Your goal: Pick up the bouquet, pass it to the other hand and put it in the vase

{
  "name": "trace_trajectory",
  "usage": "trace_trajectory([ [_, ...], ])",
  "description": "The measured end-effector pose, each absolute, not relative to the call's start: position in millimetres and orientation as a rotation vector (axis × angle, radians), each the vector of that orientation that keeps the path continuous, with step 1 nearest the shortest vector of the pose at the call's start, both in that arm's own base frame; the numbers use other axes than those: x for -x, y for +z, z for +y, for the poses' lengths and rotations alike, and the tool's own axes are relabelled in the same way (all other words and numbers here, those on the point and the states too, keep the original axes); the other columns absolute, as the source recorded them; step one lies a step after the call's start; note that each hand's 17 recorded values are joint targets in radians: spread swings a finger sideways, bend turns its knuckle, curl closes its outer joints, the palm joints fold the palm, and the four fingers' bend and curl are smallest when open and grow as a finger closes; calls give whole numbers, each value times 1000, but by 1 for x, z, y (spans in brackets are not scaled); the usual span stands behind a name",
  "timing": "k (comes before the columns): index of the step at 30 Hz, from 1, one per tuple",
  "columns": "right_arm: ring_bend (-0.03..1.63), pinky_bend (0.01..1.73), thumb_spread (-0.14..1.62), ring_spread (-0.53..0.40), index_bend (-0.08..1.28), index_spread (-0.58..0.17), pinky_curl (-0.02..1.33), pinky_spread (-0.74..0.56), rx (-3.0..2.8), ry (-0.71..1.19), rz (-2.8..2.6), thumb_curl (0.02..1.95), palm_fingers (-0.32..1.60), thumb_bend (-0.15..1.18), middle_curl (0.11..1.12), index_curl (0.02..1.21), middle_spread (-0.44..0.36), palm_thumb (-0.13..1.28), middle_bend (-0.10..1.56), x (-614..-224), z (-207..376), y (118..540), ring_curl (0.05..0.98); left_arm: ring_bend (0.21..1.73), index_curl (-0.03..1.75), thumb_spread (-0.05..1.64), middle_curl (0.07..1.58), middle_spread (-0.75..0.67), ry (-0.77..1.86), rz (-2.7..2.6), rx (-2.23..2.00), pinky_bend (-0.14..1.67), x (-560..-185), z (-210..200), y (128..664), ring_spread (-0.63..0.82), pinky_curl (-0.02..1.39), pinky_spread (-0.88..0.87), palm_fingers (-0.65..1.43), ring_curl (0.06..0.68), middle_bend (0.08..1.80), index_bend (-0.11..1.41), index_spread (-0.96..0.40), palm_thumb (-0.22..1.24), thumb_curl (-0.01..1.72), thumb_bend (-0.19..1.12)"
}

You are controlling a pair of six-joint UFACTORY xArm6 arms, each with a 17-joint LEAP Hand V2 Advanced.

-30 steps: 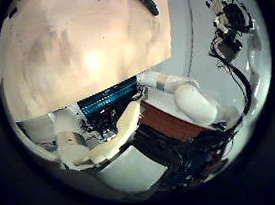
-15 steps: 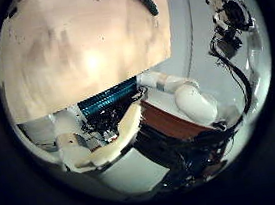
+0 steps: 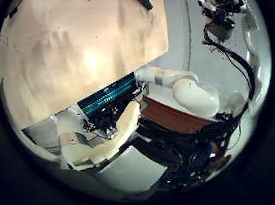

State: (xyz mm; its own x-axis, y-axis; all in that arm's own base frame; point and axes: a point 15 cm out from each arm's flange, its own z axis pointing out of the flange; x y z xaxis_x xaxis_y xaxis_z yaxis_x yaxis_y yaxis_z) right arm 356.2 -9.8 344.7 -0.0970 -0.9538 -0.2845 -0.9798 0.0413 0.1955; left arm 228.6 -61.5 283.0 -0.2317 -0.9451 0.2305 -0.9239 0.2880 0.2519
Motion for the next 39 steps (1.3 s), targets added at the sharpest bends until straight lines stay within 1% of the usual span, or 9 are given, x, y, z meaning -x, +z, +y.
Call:
trace_trajectory([
  [1,557,174,1080,117,163,-204,272,270,2056,525,2212,412,356,-21,315,278,-19,756,157,-357,-11,343,280,507,321,865,318,442,-94,-2230,-1679,191,-228,-64,283,545,294,516,172,185,237,158,282,384,319,-33],
  [2,415,182,1080,148,208,-210,275,275,2054,528,2215,412,343,-21,346,297,-30,756,267,-356,-11,341,252,510,320,865,321,441,-100,-2237,-1660,193,-228,-68,283,548,294,520,170,188,240,160,282,384,319,-33],
  [3,301,227,1080,126,195,-206,287,265,2055,525,2215,412,301,-21,358,300,38,756,316,-356,-11,340,227,513,319,865,323,440,-106,-2243,-1646,193,-228,-71,284,551,295,524,169,189,243,161,282,384,319,-33],
  [4,438,271,1080,42,139,-217,293,200,2055,526,2214,412,360,-21,332,288,-4,756,211,-357,-12,339,257,518,318,867,324,445,-107,-2243,-1642,195,-228,-71,284,556,296,528,164,191,239,165,286,380,317,-34],
  [11,437,283,1080,-13,151,-222,301,168,2082,582,2199,412,262,-21,355,264,-7,756,269,-376,-17,304,257,490,319,877,322,450,-109,-2243,-1638,195,-232,-73,288,556,302,527,145,184,223,176,290,379,314,-33],
  [16,488,320,1085,-41,165,-223,304,139,2093,554,2187,413,279,-18,344,263,10,762,226,-393,-14,282,261,478,321,881,326,412,-118,-2234,-1636,195,-230,-72,288,528,300,512,152,182,214,170,291,378,315,-32],
  [22,397,306,1082,10,173,-226,295,210,2064,529,2216,418,256,-20,352,288,24,780,228,-397,-14,235,234,476,317,882,326,434,-118,-2225,-1644,195,-227,-70,291,532,300,517,154,185,209,169,291,377,316,-32],
  [29,386,279,1067,32,162,-230,285,227,2044,512,2248,428,278,-19,355,290,27,805,238,-412,-17,195,230,465,321,882,327,427,-100,-2222,-1658,194,-233,-67,292,548,296,523,150,186,201,171,291,377,317,-32],
  [39,393,268,1030,35,160,-215,289,207,2057,584,2267,450,268,-21,353,282,37,847,236,-412,-15,169,233,443,324,882,325,467,-47,-2233,-1681,195,-238,-68,304,564,299,528,135,184,197,175,292,377,317,-32],
])
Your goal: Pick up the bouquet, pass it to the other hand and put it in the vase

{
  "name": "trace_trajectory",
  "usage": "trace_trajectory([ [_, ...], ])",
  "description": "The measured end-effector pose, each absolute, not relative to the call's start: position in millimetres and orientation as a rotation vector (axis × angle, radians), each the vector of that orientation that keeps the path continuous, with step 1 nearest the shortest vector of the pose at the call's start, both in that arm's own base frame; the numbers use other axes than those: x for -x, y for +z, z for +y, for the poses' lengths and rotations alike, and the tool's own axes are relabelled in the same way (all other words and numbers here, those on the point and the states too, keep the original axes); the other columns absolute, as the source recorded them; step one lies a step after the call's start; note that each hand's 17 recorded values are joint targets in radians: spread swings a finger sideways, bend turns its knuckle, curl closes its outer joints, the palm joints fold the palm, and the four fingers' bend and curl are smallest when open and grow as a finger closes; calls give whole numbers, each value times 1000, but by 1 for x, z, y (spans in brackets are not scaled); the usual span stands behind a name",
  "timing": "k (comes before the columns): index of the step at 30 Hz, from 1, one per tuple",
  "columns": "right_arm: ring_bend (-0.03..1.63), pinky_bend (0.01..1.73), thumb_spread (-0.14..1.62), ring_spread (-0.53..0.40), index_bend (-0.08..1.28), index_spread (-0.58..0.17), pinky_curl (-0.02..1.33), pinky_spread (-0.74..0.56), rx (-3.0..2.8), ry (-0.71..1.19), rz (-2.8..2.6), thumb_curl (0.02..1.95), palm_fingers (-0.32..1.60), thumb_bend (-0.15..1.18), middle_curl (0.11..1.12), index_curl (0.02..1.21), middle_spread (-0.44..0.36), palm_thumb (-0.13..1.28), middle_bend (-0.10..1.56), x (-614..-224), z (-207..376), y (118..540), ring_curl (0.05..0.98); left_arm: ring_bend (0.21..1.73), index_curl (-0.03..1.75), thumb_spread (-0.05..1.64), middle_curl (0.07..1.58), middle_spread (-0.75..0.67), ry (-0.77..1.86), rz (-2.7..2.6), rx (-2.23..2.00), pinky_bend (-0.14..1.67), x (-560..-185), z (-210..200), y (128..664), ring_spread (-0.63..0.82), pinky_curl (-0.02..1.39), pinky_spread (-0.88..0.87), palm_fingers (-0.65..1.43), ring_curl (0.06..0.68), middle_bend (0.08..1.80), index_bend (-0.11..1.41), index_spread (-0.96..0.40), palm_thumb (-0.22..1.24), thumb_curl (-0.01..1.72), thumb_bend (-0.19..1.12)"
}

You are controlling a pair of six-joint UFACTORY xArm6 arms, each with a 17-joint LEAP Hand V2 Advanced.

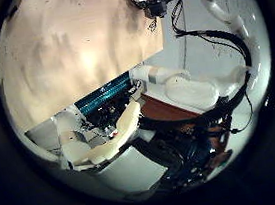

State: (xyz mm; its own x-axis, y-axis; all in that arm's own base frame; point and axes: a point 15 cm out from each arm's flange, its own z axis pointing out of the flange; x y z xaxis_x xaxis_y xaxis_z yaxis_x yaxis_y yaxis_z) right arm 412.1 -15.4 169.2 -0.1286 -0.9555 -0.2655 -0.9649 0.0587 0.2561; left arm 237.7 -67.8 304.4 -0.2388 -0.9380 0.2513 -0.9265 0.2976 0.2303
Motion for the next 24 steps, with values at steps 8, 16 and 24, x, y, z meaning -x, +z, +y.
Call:
trace_trajectory([
  [8,395,257,1026,35,161,-214,290,198,2058,619,2278,467,268,-21,354,281,30,840,236,-425,-17,154,230,467,316,884,330,419,-57,-2222,-1680,199,-239,-69,302,541,298,520,149,197,204,168,292,372,314,-33],
  [16,396,222,1022,35,176,-218,286,201,2065,648,2283,470,306,-24,354,289,28,829,248,-434,-16,144,228,443,318,886,333,414,-58,-2220,-1680,196,-239,-68,301,535,302,514,141,192,207,173,292,372,312,-32],
  [24,423,187,1007,15,180,-216,273,179,2117,678,2272,472,376,-23,357,301,18,827,268,-437,-7,130,228,454,317,886,332,431,-55,-2225,-1672,197,-240,-69,302,536,300,516,149,196,204,168,292,372,311,-32],
])
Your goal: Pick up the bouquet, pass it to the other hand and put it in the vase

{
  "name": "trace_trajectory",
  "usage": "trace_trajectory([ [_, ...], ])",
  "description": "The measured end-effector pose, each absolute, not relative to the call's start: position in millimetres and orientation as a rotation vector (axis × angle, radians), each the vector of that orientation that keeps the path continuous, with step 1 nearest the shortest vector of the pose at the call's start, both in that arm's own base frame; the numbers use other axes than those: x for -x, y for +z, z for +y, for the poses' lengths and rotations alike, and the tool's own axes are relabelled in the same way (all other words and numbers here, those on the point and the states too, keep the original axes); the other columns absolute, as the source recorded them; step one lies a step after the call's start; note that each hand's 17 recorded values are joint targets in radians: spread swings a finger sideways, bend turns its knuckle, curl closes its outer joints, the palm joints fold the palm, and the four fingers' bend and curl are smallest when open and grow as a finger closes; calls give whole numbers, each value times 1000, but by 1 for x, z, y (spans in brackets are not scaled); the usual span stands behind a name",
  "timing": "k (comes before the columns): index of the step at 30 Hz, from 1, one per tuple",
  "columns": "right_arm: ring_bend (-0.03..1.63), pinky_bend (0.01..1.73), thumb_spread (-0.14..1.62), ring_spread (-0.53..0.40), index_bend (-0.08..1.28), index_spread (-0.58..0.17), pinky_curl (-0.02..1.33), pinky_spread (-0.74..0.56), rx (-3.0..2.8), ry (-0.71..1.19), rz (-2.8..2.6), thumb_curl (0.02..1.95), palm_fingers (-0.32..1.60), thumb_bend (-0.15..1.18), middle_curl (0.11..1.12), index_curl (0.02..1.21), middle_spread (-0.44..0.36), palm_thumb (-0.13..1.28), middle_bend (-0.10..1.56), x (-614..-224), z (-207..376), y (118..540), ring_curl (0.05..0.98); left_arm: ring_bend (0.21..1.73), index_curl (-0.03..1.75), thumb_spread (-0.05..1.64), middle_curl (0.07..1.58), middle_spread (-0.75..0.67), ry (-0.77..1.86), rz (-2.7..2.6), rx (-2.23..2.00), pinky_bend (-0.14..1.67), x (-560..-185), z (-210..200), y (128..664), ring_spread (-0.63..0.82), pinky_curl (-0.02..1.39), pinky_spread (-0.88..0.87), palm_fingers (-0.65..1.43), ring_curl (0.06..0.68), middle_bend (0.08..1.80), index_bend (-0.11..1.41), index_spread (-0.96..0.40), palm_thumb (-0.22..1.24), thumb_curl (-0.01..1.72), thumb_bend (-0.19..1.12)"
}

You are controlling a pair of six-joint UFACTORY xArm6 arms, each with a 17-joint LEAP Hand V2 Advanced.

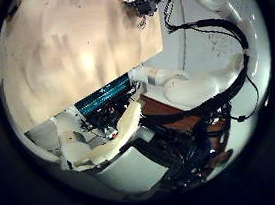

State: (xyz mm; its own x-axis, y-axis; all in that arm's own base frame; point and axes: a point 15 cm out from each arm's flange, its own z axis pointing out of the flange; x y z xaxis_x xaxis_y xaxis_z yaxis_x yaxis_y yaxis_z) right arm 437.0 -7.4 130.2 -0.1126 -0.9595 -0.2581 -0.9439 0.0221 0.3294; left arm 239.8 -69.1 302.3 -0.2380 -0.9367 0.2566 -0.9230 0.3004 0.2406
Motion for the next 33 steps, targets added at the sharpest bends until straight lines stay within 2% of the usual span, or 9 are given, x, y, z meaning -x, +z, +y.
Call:
trace_trajectory([
  [8,570,163,988,-89,204,-208,212,121,-2069,-688,-2152,459,567,-28,391,333,-7,790,389,-430,-1,126,251,432,320,886,335,405,-53,-2229,-1668,193,-241,-69,302,524,299,514,139,193,205,173,286,372,310,-32],
  [14,719,198,972,-179,236,-251,167,30,-2077,-664,-2103,451,769,-26,422,370,-53,783,476,-429,-2,128,286,445,318,886,336,407,-50,-2230,-1668,194,-241,-68,303,533,298,512,147,199,212,169,283,372,310,-32],
  [15,764,301,963,-217,239,-275,169,-76,-2073,-666,-2103,451,1002,-24,430,371,-92,792,499,-429,-3,128,291,439,320,886,336,407,-51,-2229,-1668,194,-241,-68,303,536,297,511,146,197,212,172,283,372,310,-32],
  [21,816,613,922,-277,263,-336,241,-395,-2065,-685,-2074,458,1205,-23,471,436,-163,829,541,-430,-3,135,338,435,323,886,336,411,-53,-2228,-1668,192,-243,-68,302,547,295,517,150,197,208,173,282,372,310,-32],
  [23,861,708,903,-287,341,-342,271,-477,-2058,-691,-2044,463,1324,-23,497,471,-178,840,605,-431,-5,141,360,439,323,886,334,409,-55,-2227,-1667,191,-243,-68,302,534,293,513,154,197,207,173,282,372,310,-32],
  [26,971,796,880,-270,567,-345,322,-500,-2047,-708,-2022,478,1565,-10,567,556,-184,880,807,-434,-8,146,409,426,328,885,335,415,-50,-2228,-1671,189,-243,-68,303,550,292,516,148,195,206,179,282,374,312,-33],
  [27,1085,934,872,-259,728,-342,383,-479,-2050,-708,-2022,491,1461,-15,629,640,-189,912,956,-435,-8,148,460,444,326,884,334,399,-50,-2228,-1671,189,-243,-68,303,540,289,513,165,199,208,171,283,376,313,-30],
  [30,1164,1049,863,-255,825,-335,437,-452,-2053,-713,-2042,505,1370,-12,673,697,-194,948,1045,-438,-12,152,498,424,334,883,333,395,-46,-2226,-1677,193,-244,-67,304,534,290,511,152,196,197,181,284,377,314,-32],
  [33,1304,1288,830,-239,946,-320,552,-359,-2071,-675,-2085,565,1198,22,755,797,-198,1095,1167,-446,-14,161,574,425,338,882,329,418,-42,-2223,-1685,188,-245,-65,304,557,287,514,161,194,197,178,278,377,315,-32],
])
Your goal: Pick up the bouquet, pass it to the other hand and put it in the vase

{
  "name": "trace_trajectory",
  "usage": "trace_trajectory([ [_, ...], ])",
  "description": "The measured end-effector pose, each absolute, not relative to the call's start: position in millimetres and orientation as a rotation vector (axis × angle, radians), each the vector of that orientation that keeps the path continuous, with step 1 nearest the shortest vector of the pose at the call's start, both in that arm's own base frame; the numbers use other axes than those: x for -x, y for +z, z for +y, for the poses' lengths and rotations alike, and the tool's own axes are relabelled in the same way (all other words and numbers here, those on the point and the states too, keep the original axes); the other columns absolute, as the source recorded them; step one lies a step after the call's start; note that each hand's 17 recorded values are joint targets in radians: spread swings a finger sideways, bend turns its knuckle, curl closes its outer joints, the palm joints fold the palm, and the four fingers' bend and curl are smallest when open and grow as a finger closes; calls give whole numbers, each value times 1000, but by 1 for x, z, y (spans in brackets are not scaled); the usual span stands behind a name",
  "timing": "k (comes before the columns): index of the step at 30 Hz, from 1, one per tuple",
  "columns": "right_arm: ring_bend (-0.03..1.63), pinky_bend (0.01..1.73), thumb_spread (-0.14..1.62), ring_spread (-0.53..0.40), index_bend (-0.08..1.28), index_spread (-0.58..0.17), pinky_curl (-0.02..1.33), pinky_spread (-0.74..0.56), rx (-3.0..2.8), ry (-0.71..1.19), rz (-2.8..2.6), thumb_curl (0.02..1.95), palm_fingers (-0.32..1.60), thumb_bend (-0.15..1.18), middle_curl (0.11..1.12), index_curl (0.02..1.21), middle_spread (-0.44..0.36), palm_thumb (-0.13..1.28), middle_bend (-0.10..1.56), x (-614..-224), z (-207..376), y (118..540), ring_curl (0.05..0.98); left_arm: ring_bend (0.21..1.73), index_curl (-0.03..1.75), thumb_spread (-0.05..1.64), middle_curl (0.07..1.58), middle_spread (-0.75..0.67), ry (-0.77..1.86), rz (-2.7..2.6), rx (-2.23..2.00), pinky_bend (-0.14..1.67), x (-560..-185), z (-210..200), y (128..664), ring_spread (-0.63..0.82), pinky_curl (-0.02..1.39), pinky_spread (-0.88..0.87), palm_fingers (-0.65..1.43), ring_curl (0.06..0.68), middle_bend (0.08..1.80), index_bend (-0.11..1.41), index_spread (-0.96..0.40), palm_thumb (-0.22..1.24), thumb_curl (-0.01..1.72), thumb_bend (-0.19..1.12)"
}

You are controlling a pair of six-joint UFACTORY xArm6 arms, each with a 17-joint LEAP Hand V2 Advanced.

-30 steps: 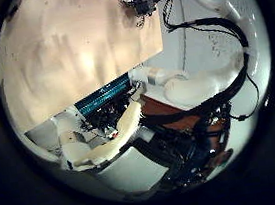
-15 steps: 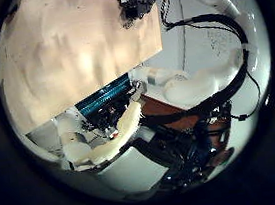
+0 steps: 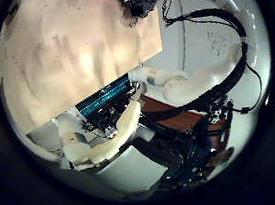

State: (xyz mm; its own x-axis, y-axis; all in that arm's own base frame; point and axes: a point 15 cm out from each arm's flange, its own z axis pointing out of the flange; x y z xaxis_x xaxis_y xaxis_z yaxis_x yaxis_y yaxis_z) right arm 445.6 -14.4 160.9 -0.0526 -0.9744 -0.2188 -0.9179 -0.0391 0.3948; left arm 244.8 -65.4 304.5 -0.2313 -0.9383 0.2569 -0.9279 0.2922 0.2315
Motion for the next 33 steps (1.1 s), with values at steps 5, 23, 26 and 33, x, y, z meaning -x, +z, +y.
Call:
trace_trajectory([
  [5,1377,1383,806,-221,1002,-305,630,-276,-2124,-580,-2244,629,1131,26,799,866,-182,1191,1238,-471,-24,176,621,415,343,882,332,427,-34,-2222,-1688,185,-246,-64,305,554,283,509,167,192,209,179,272,377,316,-32],
  [23,1429,1306,527,-186,1023,-270,769,-199,-2477,-944,-2511,870,1107,40,810,963,-138,1240,1320,-457,-13,298,655,433,357,908,342,386,43,-2199,-1728,190,-272,-62,321,535,264,502,207,198,230,187,254,379,312,-29],
  [26,1429,1288,476,-185,1020,-268,791,-201,-2537,-1078,-2564,896,1111,26,804,971,-135,1238,1324,-450,-13,328,655,428,365,911,339,374,61,-2185,-1736,184,-278,-57,324,533,261,496,217,194,220,188,247,381,311,-30],
  [33,1433,1254,413,-183,1024,-268,830,-209,-2722,-1439,-2562,933,1111,1,799,981,-133,1240,1337,-434,-5,388,653,422,382,924,340,331,270,-2095,-1754,178,-305,-65,353,504,252,472,260,189,223,189,227,379,306,-30],
])
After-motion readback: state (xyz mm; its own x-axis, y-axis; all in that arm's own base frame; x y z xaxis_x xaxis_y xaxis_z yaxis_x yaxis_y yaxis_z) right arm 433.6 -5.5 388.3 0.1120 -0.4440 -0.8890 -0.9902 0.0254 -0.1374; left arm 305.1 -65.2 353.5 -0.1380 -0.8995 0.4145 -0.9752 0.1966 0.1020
